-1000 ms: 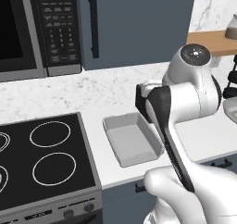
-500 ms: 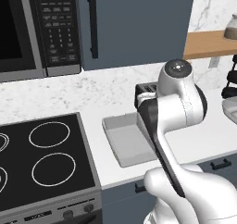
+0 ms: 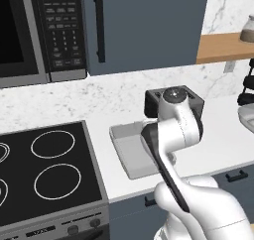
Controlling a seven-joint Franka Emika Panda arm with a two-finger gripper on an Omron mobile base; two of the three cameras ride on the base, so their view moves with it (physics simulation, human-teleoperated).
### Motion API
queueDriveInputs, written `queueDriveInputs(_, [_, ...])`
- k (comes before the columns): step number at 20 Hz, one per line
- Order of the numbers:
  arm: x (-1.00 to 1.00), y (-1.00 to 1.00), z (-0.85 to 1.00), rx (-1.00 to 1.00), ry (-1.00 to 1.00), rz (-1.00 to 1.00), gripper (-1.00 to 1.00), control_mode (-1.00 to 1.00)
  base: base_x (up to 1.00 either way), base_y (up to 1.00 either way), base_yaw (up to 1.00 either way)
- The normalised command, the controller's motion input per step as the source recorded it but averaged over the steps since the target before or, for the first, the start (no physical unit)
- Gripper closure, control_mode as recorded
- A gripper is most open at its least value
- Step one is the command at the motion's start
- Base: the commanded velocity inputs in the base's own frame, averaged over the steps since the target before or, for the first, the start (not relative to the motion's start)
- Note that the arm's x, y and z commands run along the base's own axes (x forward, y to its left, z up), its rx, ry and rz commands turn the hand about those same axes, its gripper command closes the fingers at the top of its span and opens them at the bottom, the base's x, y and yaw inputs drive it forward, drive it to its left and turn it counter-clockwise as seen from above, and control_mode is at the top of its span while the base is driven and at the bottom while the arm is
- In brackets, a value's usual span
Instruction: Place one eggplant and one fish in each tupperware on the nearby counter, to pack two identical lunches.
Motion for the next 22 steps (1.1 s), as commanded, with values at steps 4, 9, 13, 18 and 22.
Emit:
queueDriveInputs(4, [0.50,0.14,-0.71,0.06,0.16,0.12,1.00,-1.00,0.00,0.00,0.00])
queueDriveInputs(9, [0.48,0.31,-0.52,0.02,0.12,0.18,1.00,-1.00,0.00,0.00,0.00])
queueDriveInputs(13, [0.53,0.35,-0.46,0.00,0.14,0.16,1.00,-1.00,0.00,0.00,0.00])
queueDriveInputs(18, [0.65,0.23,-0.34,0.00,0.04,0.09,1.00,-1.00,0.00,0.00,0.00])
queueDriveInputs(22, [0.55,0.00,-0.16,0.00,0.00,0.00,1.00,-1.00,0.00,0.00,0.00])
